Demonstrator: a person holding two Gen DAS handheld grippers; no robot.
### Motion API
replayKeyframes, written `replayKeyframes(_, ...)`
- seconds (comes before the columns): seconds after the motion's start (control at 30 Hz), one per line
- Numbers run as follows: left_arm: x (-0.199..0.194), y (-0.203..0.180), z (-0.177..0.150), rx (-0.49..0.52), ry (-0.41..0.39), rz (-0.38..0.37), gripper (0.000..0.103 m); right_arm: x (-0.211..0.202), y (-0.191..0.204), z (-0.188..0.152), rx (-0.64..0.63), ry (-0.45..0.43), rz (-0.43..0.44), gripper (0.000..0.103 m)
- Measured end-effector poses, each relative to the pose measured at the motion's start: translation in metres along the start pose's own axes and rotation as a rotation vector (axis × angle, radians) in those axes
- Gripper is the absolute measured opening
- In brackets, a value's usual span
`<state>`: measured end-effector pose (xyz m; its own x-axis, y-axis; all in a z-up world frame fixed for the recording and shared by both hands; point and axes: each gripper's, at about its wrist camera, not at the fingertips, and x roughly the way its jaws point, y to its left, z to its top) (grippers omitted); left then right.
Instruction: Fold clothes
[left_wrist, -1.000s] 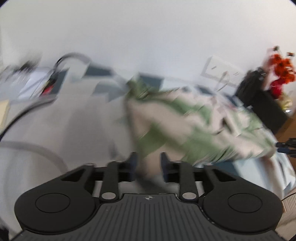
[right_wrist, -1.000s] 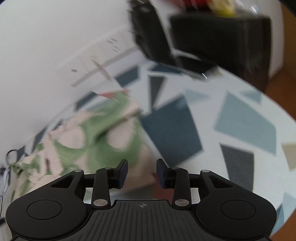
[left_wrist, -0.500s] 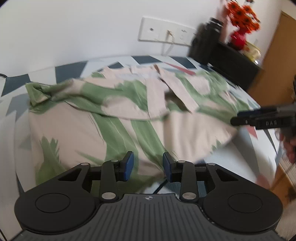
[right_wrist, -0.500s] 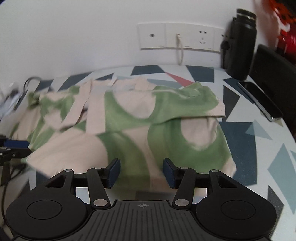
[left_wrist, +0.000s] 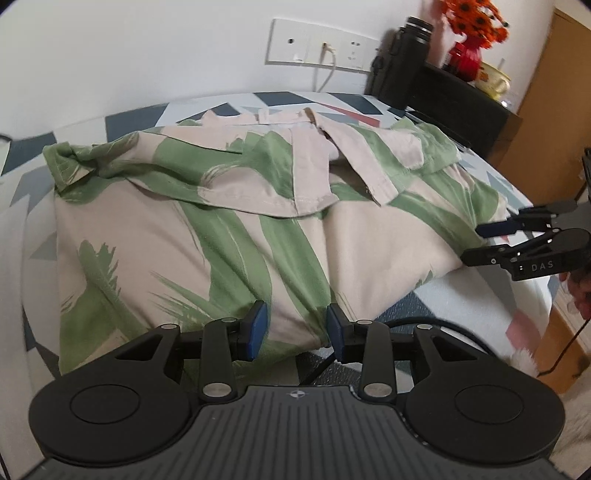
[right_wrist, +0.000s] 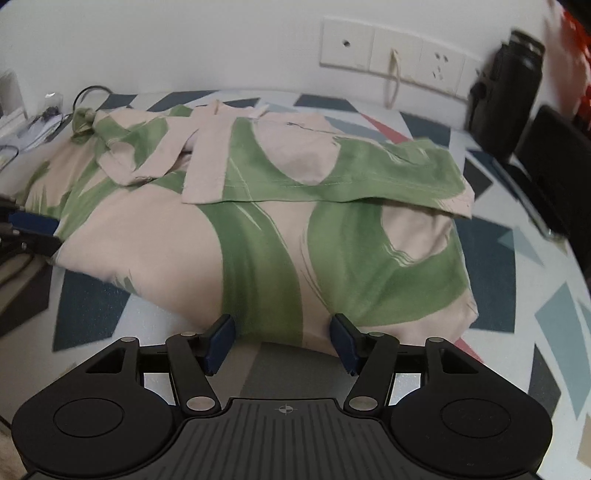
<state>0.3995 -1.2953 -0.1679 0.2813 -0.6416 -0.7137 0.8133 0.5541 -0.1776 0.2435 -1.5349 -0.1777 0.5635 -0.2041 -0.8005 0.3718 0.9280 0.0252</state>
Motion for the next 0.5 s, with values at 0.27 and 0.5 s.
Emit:
replayKeyframes(0.27, -0.026, 0.018, -0.007, -0.184, -0.061, 0.066, 0.064, 0.006, -0.018, 0.019, 0.107, -0.068, -0.017, 0.059)
replayKeyframes(0.5, -0.049, 0.029, -0.042, -0.234, -0.04, 0.18, 0.063, 0.017, -0.015, 0.0, 0.066, -0.097, -0.029, 0.063)
